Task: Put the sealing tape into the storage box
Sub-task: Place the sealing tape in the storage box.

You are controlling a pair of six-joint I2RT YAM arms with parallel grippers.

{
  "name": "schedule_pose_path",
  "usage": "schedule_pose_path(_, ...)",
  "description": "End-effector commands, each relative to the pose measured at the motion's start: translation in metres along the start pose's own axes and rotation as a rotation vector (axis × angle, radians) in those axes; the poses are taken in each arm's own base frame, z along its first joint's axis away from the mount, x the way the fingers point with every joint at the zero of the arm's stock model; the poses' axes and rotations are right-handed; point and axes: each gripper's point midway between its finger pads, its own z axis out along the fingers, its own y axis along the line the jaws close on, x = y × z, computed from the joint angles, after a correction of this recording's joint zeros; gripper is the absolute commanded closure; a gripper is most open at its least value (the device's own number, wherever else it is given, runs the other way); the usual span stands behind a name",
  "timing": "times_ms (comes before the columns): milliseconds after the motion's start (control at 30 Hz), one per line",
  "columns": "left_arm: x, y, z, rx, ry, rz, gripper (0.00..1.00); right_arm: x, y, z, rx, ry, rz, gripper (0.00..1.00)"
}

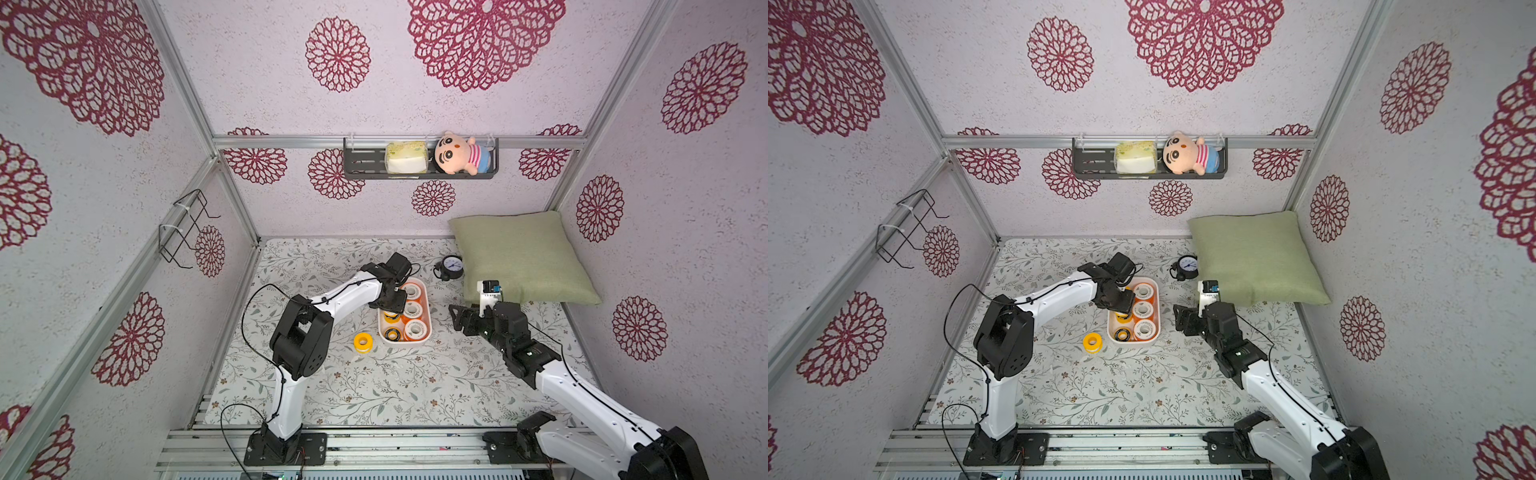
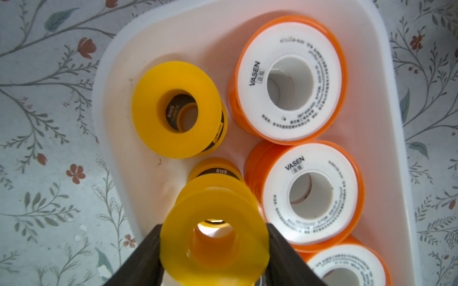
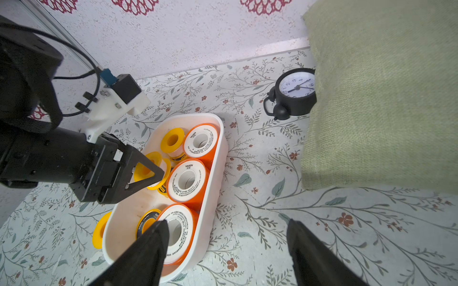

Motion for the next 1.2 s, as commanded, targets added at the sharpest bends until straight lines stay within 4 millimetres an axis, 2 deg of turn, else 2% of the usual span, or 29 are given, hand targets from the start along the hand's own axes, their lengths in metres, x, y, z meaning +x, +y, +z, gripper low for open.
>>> schedule_pose_path(0,-0.001,-0.004,0.002,-0.006,0.002,0.022,0.35,-0.011,0.001,-0.006,-0.002,-0.038,-0.009,0.18)
schedule_pose_path(733,-0.004,-0.004,-0.003,-0.011,-0.015,0.025,0.3,-0.011,0.001,-0.007,-0.003,-0.035,-0.011,0.18)
schedule_pose_path(833,-0.006,-0.005,-0.009,-0.008,-0.027,0.024,0.31,-0.011,0.002,-0.007,-0.007,-0.034,-0.012,0.17)
schedule_pose_path(967,-0.014,-0.005,-0.031,0.01,-0.088,0.017,0.3,-0.009,0.004,-0.005,-0.016,-0.022,-0.023,0.17)
schedule_pose_path(1067,-0.023,-0.003,-0.063,0.034,-0.185,0.005,0.29,-0.009,0.007,-0.002,-0.023,-0.003,-0.034,0.17)
schedule_pose_path(1167,-0.024,0.009,-0.088,0.03,-0.266,-0.027,0.28,-0.007,0.011,0.002,-0.038,0.02,-0.046,0.18)
